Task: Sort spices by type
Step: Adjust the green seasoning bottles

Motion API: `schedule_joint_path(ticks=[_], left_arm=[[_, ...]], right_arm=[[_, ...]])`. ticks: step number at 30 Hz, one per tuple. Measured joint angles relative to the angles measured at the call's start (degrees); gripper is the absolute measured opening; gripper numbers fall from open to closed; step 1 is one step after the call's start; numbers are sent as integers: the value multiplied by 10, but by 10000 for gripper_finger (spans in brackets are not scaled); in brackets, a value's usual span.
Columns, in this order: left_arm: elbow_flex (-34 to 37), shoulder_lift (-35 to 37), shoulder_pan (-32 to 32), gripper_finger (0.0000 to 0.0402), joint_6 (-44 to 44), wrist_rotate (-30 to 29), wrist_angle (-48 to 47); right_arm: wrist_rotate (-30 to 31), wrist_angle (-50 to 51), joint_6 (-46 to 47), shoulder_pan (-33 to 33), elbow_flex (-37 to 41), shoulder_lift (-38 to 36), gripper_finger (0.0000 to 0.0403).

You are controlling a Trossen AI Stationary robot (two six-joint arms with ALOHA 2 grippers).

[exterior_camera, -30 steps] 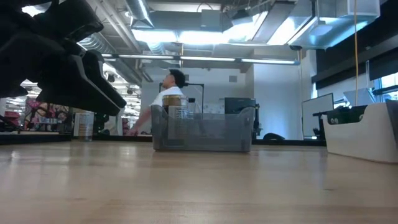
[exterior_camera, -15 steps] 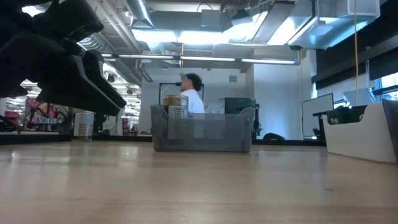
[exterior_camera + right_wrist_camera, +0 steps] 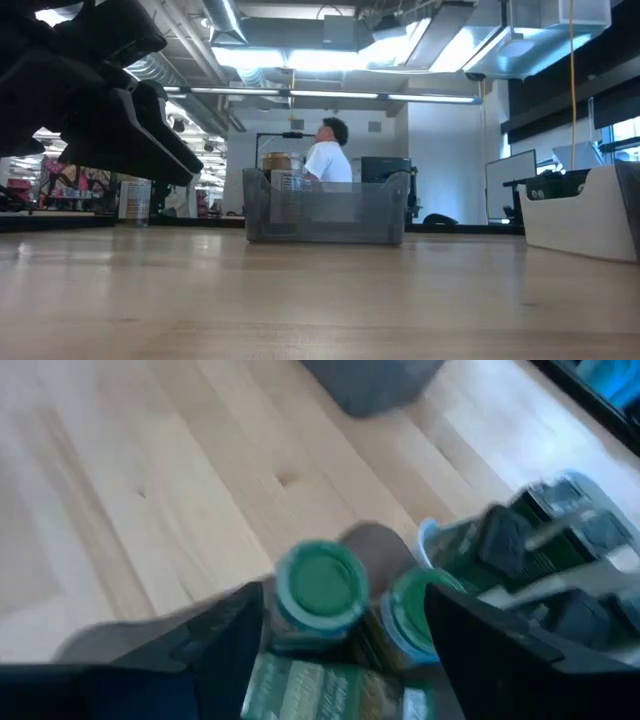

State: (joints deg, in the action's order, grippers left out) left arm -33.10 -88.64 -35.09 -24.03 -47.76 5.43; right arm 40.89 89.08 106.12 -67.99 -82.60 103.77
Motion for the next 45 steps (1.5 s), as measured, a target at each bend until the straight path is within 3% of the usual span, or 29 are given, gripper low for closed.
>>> schedule_joint_path(ticks=[5,18,25,39,45], left_arm=[[0,0,0,285,0,0,0],[0,0,0,285,0,0,0],[0,0,0,285,0,0,0],[0,0,0,285,4,0,0],[0,0,0,285,4,0,0]], right_arm=[[-50,5,-19,16,-1,0,275],[-95,-18,-52,25,-1,0,275],[-200,-124,-144,45,-1,0,275],[-368,-248,-411,165,-2,3,275],[-388,-246,-460,174,-2,3,275]])
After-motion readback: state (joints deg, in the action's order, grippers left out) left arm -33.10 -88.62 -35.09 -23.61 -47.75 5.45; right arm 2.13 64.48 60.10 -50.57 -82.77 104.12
